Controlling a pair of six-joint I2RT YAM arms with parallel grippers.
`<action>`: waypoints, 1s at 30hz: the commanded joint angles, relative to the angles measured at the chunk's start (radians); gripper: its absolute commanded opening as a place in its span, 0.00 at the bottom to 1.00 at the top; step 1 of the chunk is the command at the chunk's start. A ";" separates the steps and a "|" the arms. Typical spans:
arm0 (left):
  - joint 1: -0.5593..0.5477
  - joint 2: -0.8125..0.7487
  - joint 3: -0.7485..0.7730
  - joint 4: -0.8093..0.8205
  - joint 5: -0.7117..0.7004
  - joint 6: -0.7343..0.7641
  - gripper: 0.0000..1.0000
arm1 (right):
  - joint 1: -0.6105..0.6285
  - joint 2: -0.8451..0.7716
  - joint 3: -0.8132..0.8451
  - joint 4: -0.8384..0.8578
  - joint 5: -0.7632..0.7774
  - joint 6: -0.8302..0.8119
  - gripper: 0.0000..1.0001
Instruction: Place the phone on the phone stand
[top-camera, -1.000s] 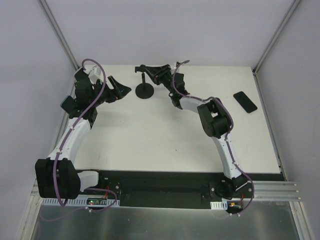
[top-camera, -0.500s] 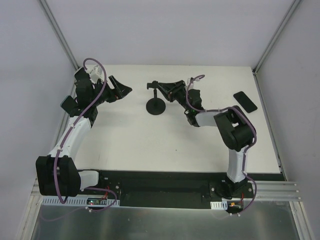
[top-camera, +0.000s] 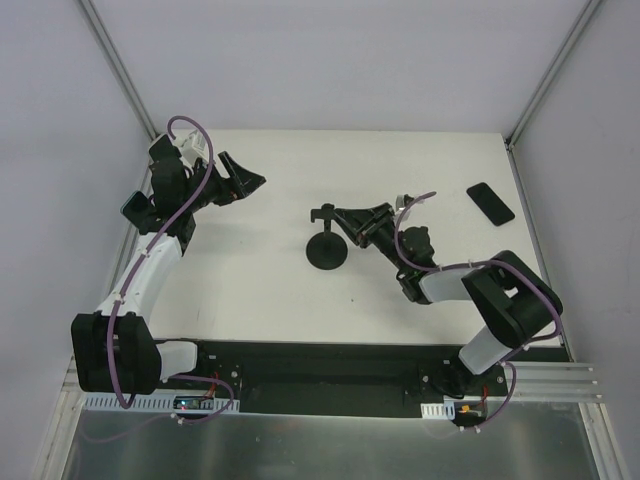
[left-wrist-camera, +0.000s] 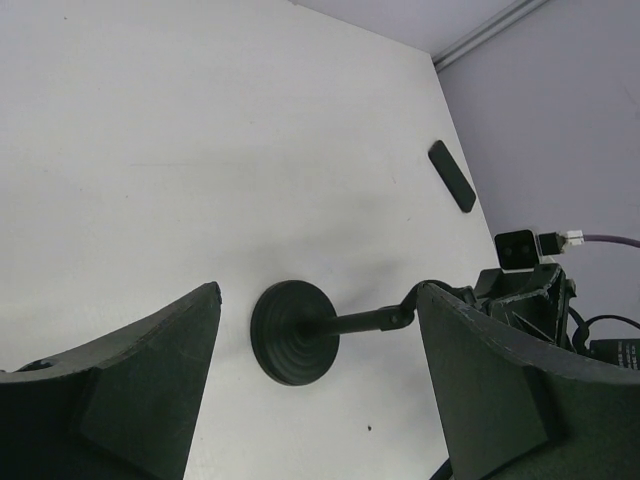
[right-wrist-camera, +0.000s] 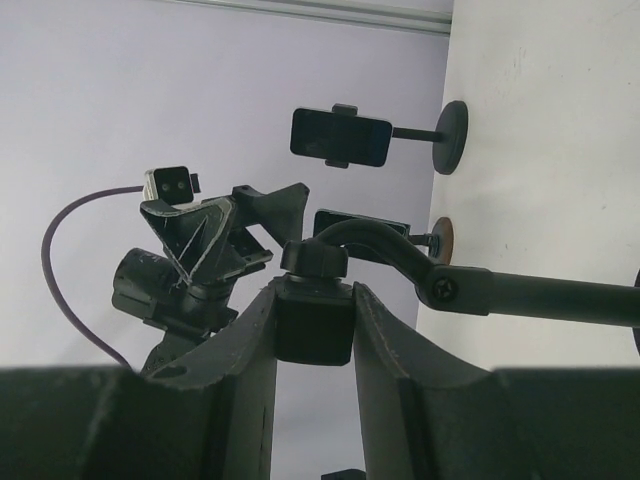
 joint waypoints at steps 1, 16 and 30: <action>-0.016 -0.038 0.044 0.017 0.023 0.021 0.78 | 0.007 -0.056 -0.048 -0.009 0.003 -0.072 0.15; -0.039 -0.065 0.052 0.014 0.042 0.022 0.79 | -0.146 -0.368 0.021 -0.697 -0.175 -0.453 0.96; -0.065 -0.113 0.034 0.033 0.056 -0.005 0.81 | -0.667 -0.338 0.578 -1.566 0.132 -0.980 0.96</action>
